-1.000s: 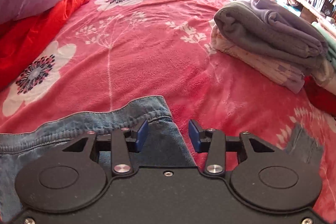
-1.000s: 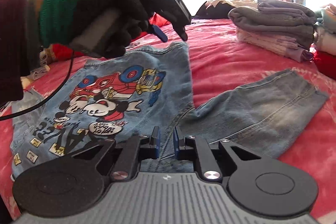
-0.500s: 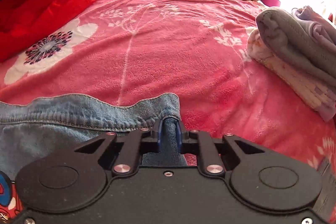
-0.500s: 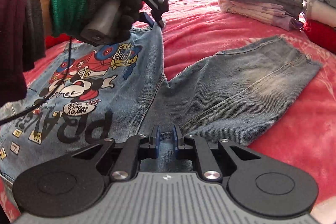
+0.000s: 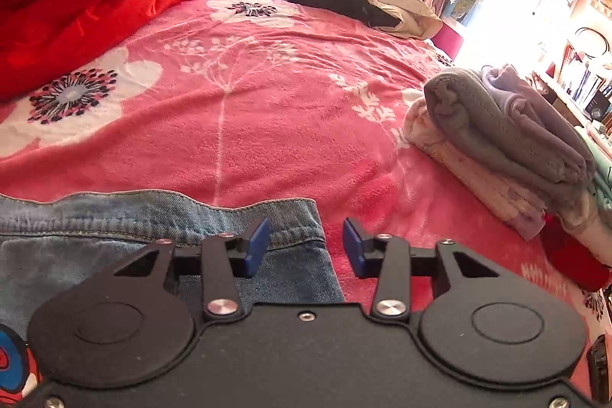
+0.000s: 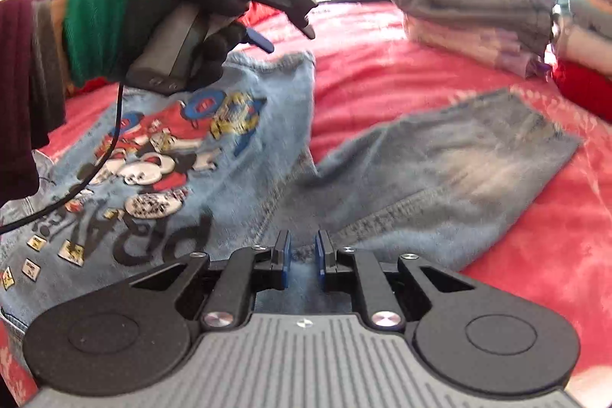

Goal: Fold clothes

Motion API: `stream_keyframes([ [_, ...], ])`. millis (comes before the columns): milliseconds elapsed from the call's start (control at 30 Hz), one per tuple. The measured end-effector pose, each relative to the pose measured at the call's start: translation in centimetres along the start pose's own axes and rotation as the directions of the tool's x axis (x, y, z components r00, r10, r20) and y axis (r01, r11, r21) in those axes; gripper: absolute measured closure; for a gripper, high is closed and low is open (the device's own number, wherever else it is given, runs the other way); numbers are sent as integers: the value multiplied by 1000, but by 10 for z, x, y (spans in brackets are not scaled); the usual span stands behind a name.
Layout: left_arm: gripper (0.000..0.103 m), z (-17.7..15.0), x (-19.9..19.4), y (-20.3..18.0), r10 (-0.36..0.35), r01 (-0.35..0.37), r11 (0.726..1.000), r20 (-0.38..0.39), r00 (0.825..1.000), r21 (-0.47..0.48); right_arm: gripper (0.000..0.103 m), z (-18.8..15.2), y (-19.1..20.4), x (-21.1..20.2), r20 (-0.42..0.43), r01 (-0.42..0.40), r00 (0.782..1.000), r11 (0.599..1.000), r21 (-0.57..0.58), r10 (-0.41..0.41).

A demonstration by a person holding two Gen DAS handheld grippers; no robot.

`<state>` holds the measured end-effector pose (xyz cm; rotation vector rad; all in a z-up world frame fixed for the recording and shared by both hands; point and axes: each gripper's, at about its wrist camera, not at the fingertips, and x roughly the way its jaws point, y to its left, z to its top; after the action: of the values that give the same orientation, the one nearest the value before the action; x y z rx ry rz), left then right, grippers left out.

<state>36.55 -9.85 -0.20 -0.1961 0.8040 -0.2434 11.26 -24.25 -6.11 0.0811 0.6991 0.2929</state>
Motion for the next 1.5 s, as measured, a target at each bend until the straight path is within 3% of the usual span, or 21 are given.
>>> stream_keyframes([
  [133, 72, -14, 23, -11, 7, -4, 998, -54, 999, 57, 87, 1, 12, -4, 37, -59, 997, 997, -51, 61],
  [233, 70, -24, 50, -15, 74, -63, 992, -99, 992, 112, 81, 1, 24, -5, 40, -96, 994, 990, -106, 100],
  [333, 69, -20, 45, -25, 105, -87, 983, -102, 989, 164, 72, -3, 30, 10, -51, -106, 994, 986, -126, 100],
  [433, 68, -21, 16, -30, 49, -37, 983, -64, 997, 177, 70, 1, 29, 11, -50, -116, 993, 987, -113, 111],
  [567, 68, -51, -24, -45, -56, 71, 966, -69, 996, 250, 73, 10, 0, 3, 3, -142, 990, 987, 76, 142],
  [667, 68, -82, -50, -52, -106, 122, 953, -74, 992, 279, 72, 17, -31, -12, 100, -81, 993, 977, 199, 62],
  [800, 68, -121, -79, -56, -221, 231, 943, -69, 973, 239, 71, 12, -81, -28, 171, 14, 981, 907, 422, -94],
  [867, 68, -143, -81, -66, -242, 256, 933, -87, 966, 253, 71, 9, -104, -29, 176, 13, 977, 859, 512, -120],
  [967, 68, -179, -72, -81, -192, 226, 923, -137, 972, 312, 71, 3, -123, -22, 159, -11, 982, 815, 579, -100],
  [1067, 65, -204, -93, -103, -139, 171, 869, -104, 985, 464, 73, -7, -139, -5, 85, -7, 994, 756, 655, -65],
  [1133, 63, -220, -111, -111, -118, 142, 845, -79, 990, 516, 74, -12, -142, -9, 101, -1, 991, 741, 671, -90],
  [1233, 63, -249, -121, -105, -108, 157, 854, -126, 986, 497, 74, -13, -141, -7, 103, 24, 987, 746, 665, -123],
  [1400, 62, -282, -160, -95, -170, 228, 824, -159, 973, 518, 74, -12, -142, -4, 99, 45, 985, 756, 653, -144],
  [1500, 62, -286, -176, -81, -159, 204, 848, -134, 978, 490, 76, -10, -149, -3, 103, 58, 981, 749, 660, -167],
])
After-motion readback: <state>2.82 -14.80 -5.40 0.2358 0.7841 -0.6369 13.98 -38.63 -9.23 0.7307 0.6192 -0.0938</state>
